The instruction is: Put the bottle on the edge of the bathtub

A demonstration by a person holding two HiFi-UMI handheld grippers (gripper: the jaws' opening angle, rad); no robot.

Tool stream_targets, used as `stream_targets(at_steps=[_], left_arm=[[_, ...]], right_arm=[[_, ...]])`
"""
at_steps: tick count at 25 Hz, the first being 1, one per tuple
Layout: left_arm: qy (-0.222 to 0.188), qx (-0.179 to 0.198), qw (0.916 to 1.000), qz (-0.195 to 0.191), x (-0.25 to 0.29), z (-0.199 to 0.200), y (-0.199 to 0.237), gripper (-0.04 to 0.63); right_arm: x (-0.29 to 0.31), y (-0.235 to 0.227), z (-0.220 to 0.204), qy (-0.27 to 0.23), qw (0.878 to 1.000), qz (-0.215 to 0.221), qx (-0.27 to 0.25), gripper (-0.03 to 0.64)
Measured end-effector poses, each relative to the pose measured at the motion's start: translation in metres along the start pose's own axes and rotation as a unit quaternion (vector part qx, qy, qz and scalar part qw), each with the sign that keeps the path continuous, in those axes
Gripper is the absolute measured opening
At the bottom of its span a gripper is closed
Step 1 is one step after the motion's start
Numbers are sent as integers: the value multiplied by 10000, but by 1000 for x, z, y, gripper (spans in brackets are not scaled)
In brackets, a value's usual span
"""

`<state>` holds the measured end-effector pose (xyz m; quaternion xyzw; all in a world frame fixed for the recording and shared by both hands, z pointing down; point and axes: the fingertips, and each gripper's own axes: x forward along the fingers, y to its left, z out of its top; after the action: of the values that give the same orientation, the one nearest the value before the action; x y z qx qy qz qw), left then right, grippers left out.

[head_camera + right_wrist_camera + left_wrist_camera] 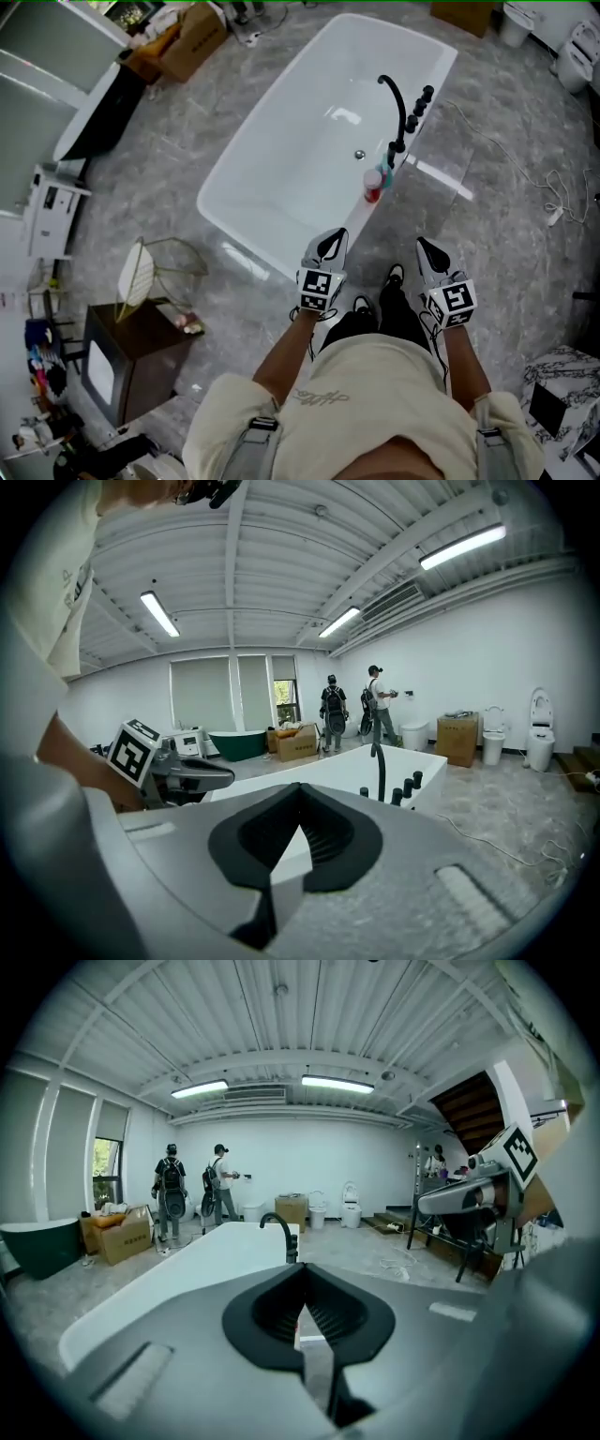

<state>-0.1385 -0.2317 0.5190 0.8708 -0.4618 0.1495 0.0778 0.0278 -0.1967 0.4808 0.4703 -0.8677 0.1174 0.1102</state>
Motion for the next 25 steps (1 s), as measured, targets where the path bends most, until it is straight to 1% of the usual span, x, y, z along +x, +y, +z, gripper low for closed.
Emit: stream_targets(at_steps=[2,5,9,11,14,16,19,21,23,25], left_arm=[[-37,33,9999,-134,-7,10,-8,18],[7,229,9991,-355,-16,28,-22,17],[-13,374,9971,-659,-32,56,-43,18],[-89,427,9965,-707,-40,72,-51,18],[-383,560,9956,-650,-40,108,-50,18],[-545,519,9953,-602,-42,128,-47,18],[-776,104,9952,-590,-46,153,-40,18],[-910,-138,9944,-510,-47,166,-30,18],[-1010,-124,9942,-357,-49,177,-22,18],[-1082,8,9939,-226,-53,185,-16,18]], right_arm=[[-4,4,6,-32,9999,-70,-116,2],[-12,11,14,-55,9994,-116,-337,2],[-26,21,26,-169,9989,-144,-417,2],[-35,23,33,-246,9986,-167,-431,2],[-40,12,53,-470,9974,-169,-528,2],[-44,4,63,-580,9965,-169,-573,2],[-53,-8,79,-753,9951,-193,-617,2],[-59,-17,90,-879,9937,-240,-648,2],[-63,-25,101,-963,9921,-278,-758,2],[-67,-32,109,-1017,9895,-320,-977,2]])
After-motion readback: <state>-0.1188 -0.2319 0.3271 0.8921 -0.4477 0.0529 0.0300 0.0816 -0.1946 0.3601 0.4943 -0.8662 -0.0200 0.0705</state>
